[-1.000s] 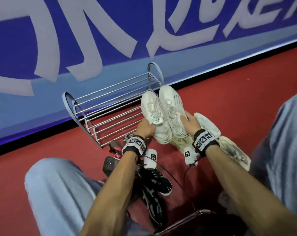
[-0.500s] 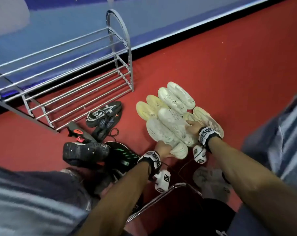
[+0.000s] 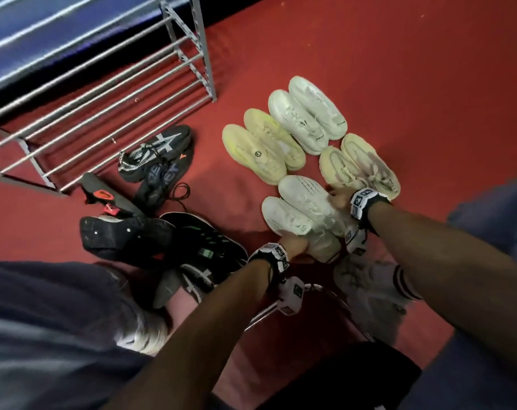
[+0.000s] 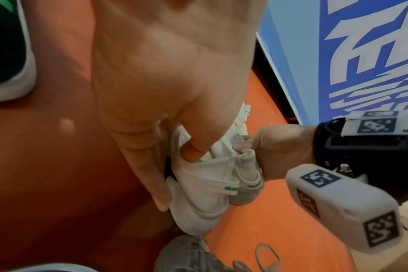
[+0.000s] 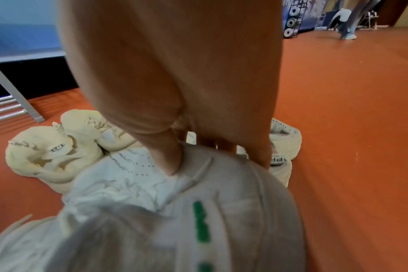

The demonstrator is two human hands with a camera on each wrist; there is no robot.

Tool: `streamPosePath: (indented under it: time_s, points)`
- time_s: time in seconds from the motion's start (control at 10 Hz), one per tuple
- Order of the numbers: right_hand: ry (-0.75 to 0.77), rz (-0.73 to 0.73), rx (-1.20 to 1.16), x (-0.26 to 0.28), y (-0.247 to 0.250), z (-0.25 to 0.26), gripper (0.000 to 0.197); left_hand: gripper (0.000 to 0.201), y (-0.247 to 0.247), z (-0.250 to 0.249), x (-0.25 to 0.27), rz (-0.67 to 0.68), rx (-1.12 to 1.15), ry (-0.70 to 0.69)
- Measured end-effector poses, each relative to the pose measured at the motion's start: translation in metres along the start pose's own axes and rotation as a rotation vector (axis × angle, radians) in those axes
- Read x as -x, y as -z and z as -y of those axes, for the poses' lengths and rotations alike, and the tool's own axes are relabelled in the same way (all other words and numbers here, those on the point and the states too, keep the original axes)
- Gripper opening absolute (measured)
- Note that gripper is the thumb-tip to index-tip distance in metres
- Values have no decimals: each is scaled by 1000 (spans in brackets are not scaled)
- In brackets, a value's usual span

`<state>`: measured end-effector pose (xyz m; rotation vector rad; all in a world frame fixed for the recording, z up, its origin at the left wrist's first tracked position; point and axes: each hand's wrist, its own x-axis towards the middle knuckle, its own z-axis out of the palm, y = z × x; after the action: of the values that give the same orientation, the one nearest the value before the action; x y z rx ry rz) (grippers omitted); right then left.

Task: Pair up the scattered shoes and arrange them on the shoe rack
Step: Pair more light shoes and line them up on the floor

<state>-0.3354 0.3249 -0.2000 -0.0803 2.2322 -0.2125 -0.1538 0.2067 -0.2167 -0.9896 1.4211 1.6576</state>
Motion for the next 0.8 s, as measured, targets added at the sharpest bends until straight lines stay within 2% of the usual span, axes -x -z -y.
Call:
streamPosePath:
  time_s: [0.1,0.2,0.3,0.4,0.5,0.6,0.7,0.8]
  points:
    - [-37,-37,46,-5,5,-10,47,43,-7,-13,11,47,-73,-4]
    - [-106,-79,15,9,3,-14,42,36,-1,-16,16,24,-55,-29]
    - [-92,-86,20,3,-10,-25,48,37,14,-7,0,-80,19,-49]
    - [-79,-116,26,5,-20,-29,49,28,26,0,-11,-108,112,-66]
    - [-99,-154,-98,-3,-25,-32,44,17,23,-1,-11,-145,194,-70]
    - [-107,-233,-129,-5,-22,-30,39,26,14,-2,-16,-134,207,-91]
    - [-161,-300,-175,-8,-22,-30,38,25,10,-9,-15,-114,180,-118]
    - [-110,-319,-228,-7,-25,-31,29,48,13,-10,-8,-57,99,-135]
